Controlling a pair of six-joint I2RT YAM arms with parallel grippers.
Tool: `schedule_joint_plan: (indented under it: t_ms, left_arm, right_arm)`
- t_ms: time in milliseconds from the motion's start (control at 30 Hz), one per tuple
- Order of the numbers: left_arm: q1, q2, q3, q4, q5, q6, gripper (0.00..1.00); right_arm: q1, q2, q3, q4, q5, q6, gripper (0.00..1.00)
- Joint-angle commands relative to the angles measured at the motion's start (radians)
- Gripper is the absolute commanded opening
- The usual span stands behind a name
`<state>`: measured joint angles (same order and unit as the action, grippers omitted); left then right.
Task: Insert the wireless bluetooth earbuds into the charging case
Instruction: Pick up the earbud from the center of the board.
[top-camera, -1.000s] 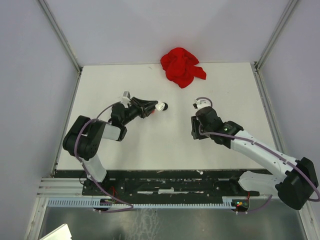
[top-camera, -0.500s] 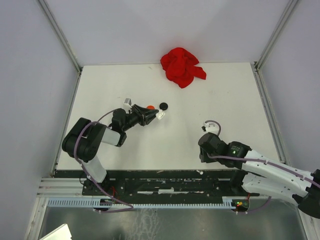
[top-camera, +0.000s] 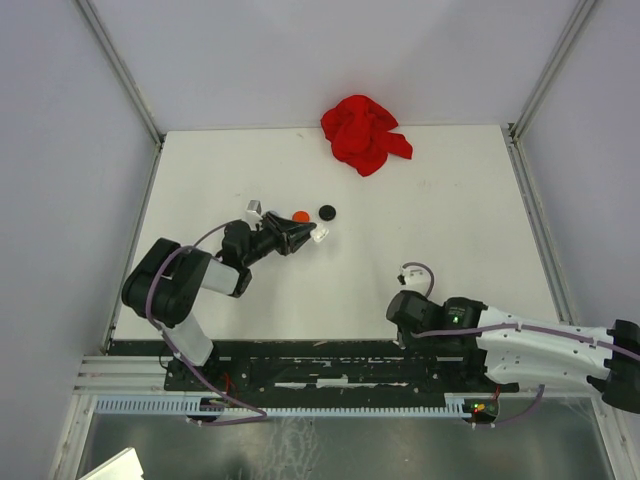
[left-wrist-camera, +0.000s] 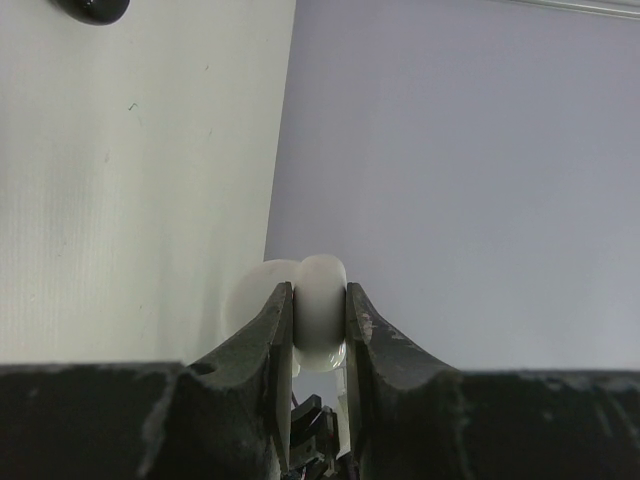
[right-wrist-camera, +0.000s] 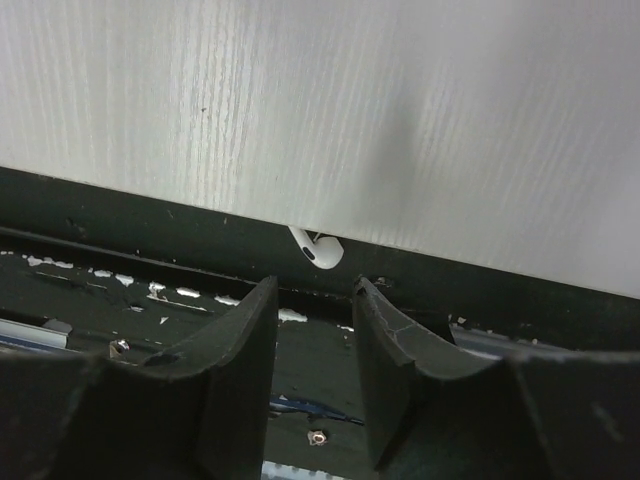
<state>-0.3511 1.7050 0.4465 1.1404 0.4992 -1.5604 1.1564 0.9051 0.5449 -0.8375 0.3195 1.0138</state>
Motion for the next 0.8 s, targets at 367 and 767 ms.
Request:
schedule_joint_plan:
  t_ms: [367, 767]
  left_arm:
    - [-0.005, -0.049, -0.02, 0.062, -0.012, 0.056, 0.03]
    - [-0.006, -0.036, -0.03, 0.085, -0.012, 0.048, 0.03]
  right_arm:
    - [0.092, 0.04, -0.118, 0.147, 0.14, 0.146, 0.47]
    - [0.121, 0.093, -0.129, 0.225, 0.101, 0.129, 0.48]
